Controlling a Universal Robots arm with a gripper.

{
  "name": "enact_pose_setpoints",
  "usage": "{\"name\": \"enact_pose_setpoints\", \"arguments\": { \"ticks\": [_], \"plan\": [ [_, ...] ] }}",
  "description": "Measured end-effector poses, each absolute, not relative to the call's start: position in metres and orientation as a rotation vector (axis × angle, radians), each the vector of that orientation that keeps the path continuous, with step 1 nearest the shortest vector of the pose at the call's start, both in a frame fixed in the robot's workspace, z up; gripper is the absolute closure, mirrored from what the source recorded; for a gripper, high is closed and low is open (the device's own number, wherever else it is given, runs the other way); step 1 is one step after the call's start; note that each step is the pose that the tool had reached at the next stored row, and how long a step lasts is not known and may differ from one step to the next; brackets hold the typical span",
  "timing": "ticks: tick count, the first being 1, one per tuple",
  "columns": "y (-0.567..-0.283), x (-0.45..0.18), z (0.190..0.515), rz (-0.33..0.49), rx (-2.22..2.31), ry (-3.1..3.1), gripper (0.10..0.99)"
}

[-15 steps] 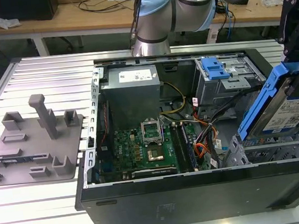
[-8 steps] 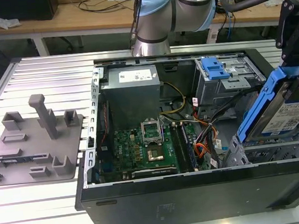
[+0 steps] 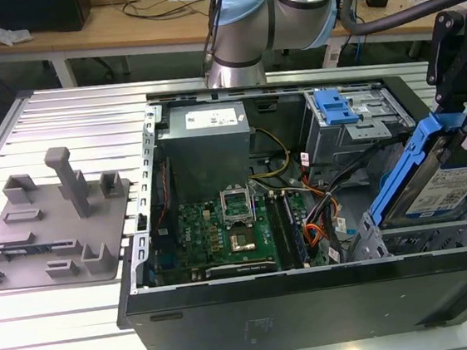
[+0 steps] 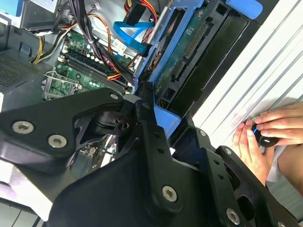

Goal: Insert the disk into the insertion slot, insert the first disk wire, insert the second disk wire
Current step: 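Insert the disk into the insertion slot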

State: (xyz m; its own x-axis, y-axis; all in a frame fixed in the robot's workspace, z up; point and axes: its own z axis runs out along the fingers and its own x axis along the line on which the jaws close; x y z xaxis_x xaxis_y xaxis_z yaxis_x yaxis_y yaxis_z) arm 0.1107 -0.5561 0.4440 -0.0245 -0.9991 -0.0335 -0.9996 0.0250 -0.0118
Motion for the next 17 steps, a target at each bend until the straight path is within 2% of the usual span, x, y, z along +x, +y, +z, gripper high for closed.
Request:
{"name": "enact_pose_setpoints", "arguments": {
  "ticks": [15,16,17],
  "plan": [
    [-0.556,0.111,0.412,0.023,-2.171,2.226,0.718],
    [-0.556,0.111,0.411,0.023,-2.171,2.226,0.710],
    [-0.556,0.111,0.411,0.023,-2.171,2.226,0.588]
  ]
}}
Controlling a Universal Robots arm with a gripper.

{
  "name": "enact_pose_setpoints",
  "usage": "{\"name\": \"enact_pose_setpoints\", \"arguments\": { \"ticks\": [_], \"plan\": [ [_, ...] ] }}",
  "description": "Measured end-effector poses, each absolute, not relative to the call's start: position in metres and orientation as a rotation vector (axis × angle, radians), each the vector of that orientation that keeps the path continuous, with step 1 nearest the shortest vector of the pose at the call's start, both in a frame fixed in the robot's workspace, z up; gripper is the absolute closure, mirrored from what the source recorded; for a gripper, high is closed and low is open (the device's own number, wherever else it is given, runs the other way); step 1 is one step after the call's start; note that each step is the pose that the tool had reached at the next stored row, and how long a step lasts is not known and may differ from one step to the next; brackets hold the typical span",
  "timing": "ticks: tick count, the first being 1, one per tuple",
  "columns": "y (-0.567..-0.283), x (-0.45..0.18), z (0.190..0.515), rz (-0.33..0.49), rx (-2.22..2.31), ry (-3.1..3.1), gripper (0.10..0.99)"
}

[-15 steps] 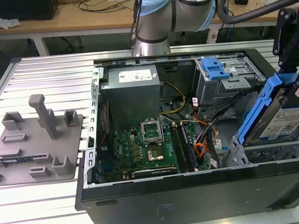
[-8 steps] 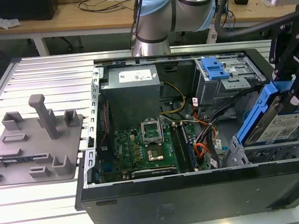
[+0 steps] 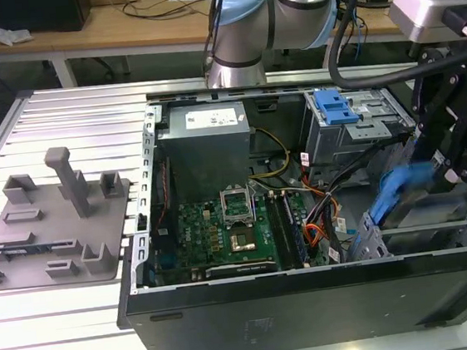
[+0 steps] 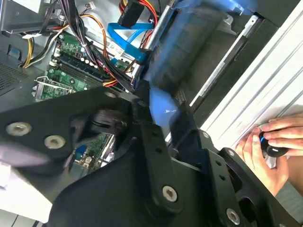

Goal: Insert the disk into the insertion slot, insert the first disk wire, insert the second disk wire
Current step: 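Insert the disk into the insertion slot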

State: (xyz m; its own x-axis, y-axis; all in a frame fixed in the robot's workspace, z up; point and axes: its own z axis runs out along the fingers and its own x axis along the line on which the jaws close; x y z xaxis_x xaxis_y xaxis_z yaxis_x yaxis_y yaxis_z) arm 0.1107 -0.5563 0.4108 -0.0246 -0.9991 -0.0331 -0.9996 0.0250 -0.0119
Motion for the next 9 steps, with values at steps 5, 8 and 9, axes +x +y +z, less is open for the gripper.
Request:
{"name": "enact_pose_setpoints", "arguments": {
  "ticks": [5,8,9],
  "plan": [
    [-0.5563,0.1107,0.4107,0.022,-2.171,2.226,0.463],
    [-0.5563,0.1107,0.4107,0.022,-2.172,2.226,0.463],
    [-0.5563,0.1107,0.4106,0.022,-2.172,2.226,0.463]
  ]
}}
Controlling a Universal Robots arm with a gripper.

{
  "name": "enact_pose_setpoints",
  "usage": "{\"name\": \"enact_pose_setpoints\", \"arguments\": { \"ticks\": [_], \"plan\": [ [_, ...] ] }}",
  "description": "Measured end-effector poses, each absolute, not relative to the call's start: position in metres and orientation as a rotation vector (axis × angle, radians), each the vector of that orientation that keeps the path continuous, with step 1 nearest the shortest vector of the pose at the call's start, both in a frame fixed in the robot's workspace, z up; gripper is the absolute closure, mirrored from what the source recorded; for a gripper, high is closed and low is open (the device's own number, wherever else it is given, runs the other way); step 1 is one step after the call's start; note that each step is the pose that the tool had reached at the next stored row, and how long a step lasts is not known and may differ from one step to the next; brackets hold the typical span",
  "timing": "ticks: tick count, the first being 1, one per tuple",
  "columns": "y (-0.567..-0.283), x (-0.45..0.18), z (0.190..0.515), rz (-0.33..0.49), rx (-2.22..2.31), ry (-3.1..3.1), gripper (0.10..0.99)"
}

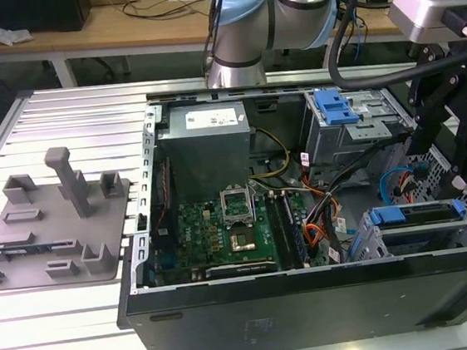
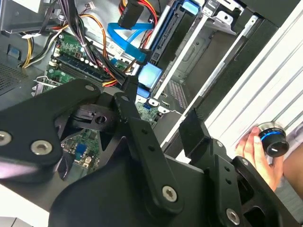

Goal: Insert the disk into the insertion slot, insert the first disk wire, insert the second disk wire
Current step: 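Insert the disk into the insertion slot, then insert the first disk wire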

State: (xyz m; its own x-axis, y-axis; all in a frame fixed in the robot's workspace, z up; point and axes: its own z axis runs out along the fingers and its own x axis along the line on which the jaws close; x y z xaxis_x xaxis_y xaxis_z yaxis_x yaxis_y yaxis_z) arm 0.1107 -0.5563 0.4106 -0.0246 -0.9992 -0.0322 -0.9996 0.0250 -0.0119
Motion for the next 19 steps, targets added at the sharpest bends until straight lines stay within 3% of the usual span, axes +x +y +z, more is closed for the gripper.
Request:
{"name": "enact_pose_setpoints", "arguments": {
  "ticks": [12,15,19],
  "plan": [
    [-0.556,0.111,0.411,0.020,-2.173,2.227,0.463],
    [-0.547,0.111,0.411,-0.018,-2.190,2.244,0.463],
    [-0.535,0.111,0.411,-0.149,-2.244,2.298,0.463]
  ]
}}
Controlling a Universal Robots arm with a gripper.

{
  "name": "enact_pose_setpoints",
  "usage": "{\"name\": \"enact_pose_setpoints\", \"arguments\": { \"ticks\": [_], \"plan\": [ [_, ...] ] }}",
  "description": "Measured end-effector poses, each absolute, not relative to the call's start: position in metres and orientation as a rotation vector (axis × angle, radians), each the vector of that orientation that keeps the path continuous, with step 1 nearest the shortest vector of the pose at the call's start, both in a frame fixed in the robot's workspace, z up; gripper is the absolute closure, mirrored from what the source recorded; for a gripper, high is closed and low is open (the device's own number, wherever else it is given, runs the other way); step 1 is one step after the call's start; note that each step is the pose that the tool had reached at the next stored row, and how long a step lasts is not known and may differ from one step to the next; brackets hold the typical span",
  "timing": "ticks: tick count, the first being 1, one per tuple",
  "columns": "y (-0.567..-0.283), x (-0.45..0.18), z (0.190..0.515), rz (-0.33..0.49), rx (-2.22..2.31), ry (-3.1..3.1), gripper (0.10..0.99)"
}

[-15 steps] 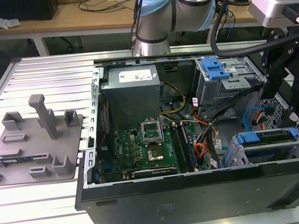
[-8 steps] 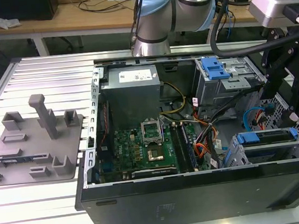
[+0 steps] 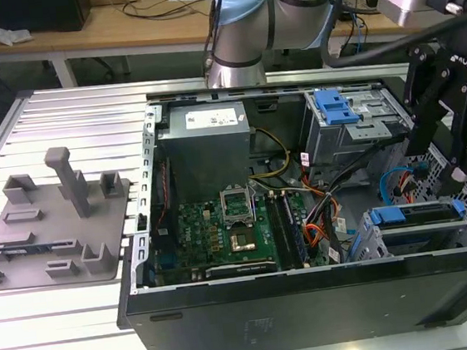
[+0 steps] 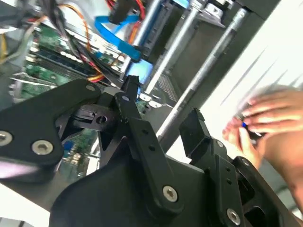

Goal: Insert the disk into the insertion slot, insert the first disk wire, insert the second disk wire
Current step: 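Insert the first disk wire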

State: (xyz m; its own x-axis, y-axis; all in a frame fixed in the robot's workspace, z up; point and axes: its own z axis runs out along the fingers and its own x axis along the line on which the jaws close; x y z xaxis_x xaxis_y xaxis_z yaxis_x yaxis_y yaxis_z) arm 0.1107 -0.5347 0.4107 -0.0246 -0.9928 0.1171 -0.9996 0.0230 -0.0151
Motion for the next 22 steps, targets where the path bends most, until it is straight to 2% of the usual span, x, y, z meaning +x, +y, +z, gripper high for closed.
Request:
{"name": "enact_pose_setpoints", "arguments": {
  "ticks": [2,6,9,16,19,22],
  "plan": [
    [-0.534,0.111,0.410,0.213,2.107,-2.186,0.463],
    [-0.533,0.110,0.408,0.240,2.053,-2.224,0.463],
    [-0.521,0.110,0.407,0.290,2.029,-2.196,0.463],
    [-0.477,0.131,0.404,0.310,2.019,-2.185,0.463],
    [-0.477,0.148,0.400,0.321,2.012,-2.179,0.463],
    [-0.477,0.152,0.399,0.382,1.964,-2.153,0.463]
  ]
}}
